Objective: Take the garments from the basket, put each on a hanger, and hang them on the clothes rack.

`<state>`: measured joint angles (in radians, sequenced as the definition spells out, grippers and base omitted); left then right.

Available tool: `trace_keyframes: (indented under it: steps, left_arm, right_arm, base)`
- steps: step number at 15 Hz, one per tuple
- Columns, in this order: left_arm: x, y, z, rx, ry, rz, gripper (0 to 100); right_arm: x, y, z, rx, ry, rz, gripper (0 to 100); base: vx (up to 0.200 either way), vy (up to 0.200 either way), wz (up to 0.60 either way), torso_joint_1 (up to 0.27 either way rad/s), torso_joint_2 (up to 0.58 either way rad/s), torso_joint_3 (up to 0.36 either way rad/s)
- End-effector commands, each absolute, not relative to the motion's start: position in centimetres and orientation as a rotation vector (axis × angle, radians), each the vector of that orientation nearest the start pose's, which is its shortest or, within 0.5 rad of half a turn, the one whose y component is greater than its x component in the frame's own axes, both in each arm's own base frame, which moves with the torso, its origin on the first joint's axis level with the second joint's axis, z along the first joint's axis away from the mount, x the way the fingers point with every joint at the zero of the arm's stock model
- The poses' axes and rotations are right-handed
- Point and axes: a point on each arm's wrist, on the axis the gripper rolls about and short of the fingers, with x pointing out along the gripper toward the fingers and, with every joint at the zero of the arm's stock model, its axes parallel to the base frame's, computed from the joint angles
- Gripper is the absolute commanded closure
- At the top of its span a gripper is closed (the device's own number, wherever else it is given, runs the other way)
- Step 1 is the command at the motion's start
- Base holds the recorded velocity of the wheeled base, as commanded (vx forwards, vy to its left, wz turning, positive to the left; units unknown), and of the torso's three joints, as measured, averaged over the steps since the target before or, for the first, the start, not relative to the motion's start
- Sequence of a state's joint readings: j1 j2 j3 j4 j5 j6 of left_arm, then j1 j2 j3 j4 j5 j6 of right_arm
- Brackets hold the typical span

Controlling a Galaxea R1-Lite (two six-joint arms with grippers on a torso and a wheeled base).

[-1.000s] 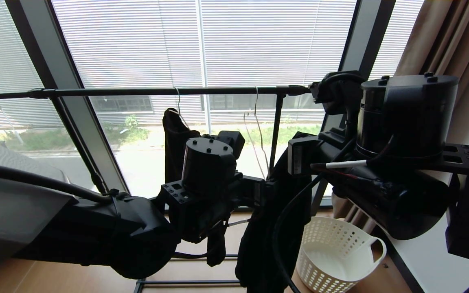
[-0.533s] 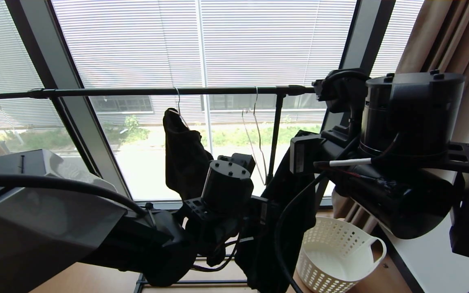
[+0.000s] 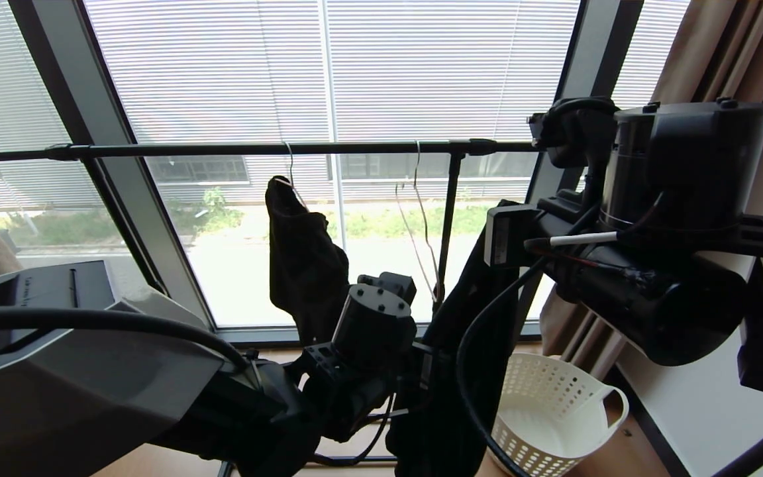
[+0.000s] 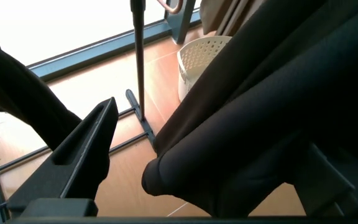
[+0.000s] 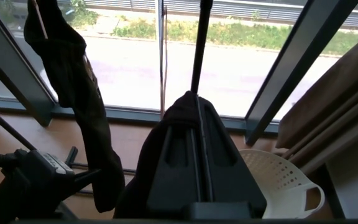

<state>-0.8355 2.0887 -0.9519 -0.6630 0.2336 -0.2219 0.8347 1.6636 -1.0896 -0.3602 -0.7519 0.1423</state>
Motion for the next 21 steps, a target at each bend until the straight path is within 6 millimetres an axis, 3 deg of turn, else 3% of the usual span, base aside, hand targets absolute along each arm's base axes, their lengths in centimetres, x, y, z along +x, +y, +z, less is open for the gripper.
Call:
trace_keyframes:
  steps: [1, 10, 11, 14, 17, 18, 21]
  left_arm:
    - [25.0, -28.3, 8.4, 0.047, 0.488, -0.559, 0]
    - [21.8, -28.8, 9.4, 0.064, 0.481, -0.631, 0]
    - [21.7, -28.7, 9.7, 0.060, 0.476, -0.632, 100]
    - [21.3, -27.7, 11.4, 0.036, 0.443, -0.631, 100]
    - [21.6, -25.3, 13.4, 0.000, 0.403, -0.586, 100]
    - [22.2, -23.7, 14.2, -0.002, 0.381, -0.550, 100]
    - [23.8, -22.1, 15.6, -0.014, 0.331, -0.499, 100]
  right_arm:
    - [22.3, 21.8, 24.7, -0.006, 0.154, 0.061, 100]
    - [23.1, 21.7, 24.3, -0.014, 0.164, 0.042, 100]
    - [23.3, 21.6, 24.3, -0.013, 0.163, 0.037, 100]
    - [24.0, 21.0, 24.4, -0.007, 0.161, 0.010, 100]
    - [24.9, 19.9, 24.5, -0.002, 0.159, -0.030, 100]
    - [25.4, 19.3, 24.5, -0.003, 0.166, -0.032, 100]
    - [25.8, 18.7, 24.1, -0.018, 0.186, -0.017, 100]
  base:
    - [0.000, 0.000, 0.00, 0.000, 0.00, 0.000]
    - [0.000, 0.000, 0.00, 0.000, 0.00, 0.000]
    - [0.000, 0.000, 0.00, 0.000, 0.00, 0.000]
    - [0.000, 0.000, 0.00, 0.000, 0.00, 0.000]
    - [0.000, 0.000, 0.00, 0.000, 0.00, 0.000]
    - [0.000, 0.000, 0.00, 0.000, 0.00, 0.000]
    - [0.000, 0.000, 0.00, 0.000, 0.00, 0.000]
